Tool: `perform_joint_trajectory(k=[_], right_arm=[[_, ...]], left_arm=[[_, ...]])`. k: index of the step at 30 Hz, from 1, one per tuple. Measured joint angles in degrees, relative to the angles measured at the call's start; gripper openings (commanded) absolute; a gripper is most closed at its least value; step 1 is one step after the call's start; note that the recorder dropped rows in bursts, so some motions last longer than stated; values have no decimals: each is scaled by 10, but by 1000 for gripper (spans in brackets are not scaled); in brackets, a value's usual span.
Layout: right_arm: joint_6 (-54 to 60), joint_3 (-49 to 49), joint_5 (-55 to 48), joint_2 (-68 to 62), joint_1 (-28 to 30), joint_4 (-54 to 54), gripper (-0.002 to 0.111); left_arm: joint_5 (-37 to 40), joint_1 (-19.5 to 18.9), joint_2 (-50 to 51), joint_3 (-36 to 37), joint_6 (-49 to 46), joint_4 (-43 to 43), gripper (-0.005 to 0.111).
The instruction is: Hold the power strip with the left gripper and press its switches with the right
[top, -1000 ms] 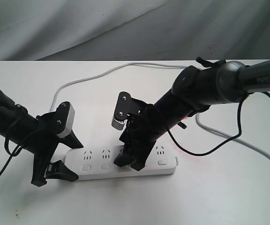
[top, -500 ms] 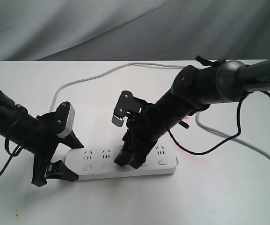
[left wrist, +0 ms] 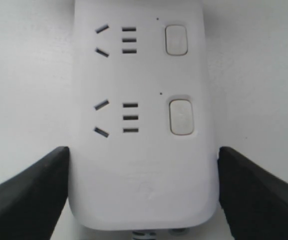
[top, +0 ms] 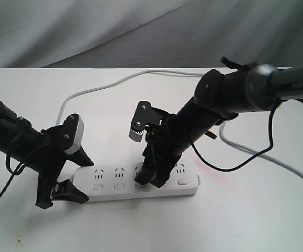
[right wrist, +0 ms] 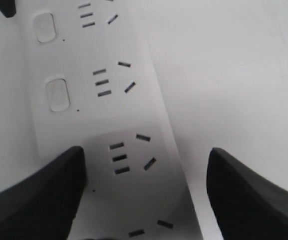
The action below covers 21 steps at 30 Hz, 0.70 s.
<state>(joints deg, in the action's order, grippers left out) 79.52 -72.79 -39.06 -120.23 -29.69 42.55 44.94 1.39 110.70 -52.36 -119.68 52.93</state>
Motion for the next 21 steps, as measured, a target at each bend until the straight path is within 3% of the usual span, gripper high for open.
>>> perform_joint_trajectory(k=[16,21], right_arm=[[-26,8,36,129,1,12,63],[-39,8,14,122,1,-40,63]], left_arm=[[0,0,0,0,0,1,42],[0,0,0,0,0,1,42]])
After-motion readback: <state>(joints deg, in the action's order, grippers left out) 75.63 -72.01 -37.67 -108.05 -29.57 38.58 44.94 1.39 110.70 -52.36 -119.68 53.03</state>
